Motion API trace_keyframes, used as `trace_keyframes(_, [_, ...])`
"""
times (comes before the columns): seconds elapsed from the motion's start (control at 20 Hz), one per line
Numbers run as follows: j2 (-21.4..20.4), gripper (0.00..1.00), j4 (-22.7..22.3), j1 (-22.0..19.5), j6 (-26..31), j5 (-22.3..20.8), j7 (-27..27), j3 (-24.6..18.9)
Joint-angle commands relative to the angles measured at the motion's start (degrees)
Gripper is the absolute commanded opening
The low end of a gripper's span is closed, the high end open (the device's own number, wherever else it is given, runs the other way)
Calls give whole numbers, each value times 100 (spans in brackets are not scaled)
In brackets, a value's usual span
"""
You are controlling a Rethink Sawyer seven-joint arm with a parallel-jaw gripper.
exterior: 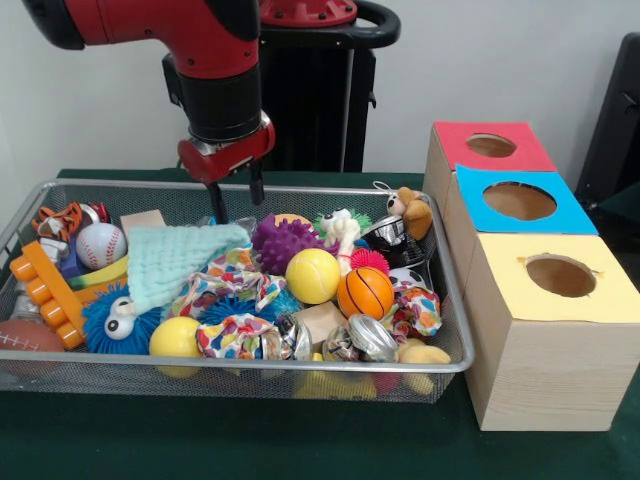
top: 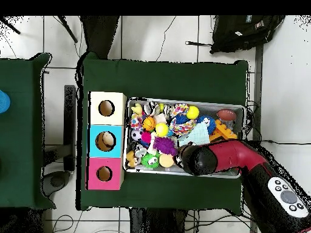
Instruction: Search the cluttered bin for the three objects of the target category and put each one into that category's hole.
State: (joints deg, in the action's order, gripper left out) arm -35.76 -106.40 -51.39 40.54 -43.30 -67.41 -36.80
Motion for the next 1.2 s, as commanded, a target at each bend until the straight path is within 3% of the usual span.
trace_keyframes(0.05, [96,100,292,-90,-64,48,-244,275])
trace_keyframes(0.55, [65,100,44,-152,-350,-65,-345,369])
trace_keyframes(1.2, [292,100,55,-269,-718,-286,-238,525])
